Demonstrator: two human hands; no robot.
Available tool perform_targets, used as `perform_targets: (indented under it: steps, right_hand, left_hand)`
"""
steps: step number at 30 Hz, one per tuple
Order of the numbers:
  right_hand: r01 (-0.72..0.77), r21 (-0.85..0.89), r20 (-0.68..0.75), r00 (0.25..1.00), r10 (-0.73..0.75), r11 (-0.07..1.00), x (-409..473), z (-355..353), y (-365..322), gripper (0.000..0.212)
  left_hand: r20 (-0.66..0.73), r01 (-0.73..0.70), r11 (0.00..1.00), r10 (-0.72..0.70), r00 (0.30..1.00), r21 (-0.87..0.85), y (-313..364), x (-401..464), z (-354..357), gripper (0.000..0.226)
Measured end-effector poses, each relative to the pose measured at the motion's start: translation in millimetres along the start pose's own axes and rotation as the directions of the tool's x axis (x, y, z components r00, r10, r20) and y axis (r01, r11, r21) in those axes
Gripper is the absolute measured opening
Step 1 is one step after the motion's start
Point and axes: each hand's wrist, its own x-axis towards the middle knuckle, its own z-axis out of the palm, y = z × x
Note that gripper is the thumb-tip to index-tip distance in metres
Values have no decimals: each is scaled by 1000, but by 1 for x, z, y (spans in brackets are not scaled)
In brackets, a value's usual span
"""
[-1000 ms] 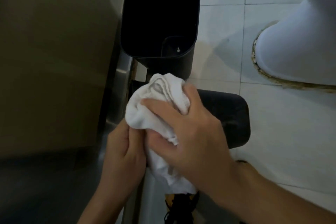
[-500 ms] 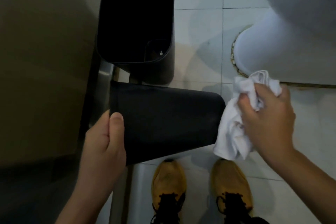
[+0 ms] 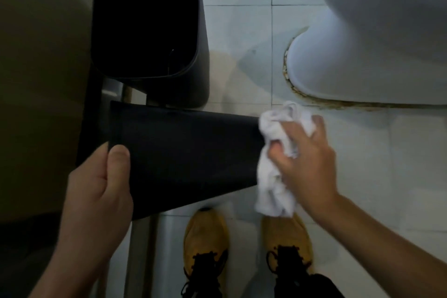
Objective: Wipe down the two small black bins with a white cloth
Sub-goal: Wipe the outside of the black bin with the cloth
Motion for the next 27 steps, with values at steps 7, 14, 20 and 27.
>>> perform_targets:
  steps: [7,14,20,27]
  right_hand:
    - [-19,122,-237,970,48,992,-22,-23,-33,32]
    - [425,267,-49,902,-428,865,-24,10,-143,39]
    - [342,178,-71,940,-335,923,-24,17,-67,40]
    - [-130,-108,-110,987,118,986,-20,-29,47,32]
  left_hand:
    - [33,46,999,-45,998,-28,10,8,-5,38]
    - [-13,-93,988,95,995,119,10,37,-7,28]
    - [-71,-6,1000,8,997,22,22,41,-2,42]
    - [-10,69,998,-69,998,-12,30,36,-5,47]
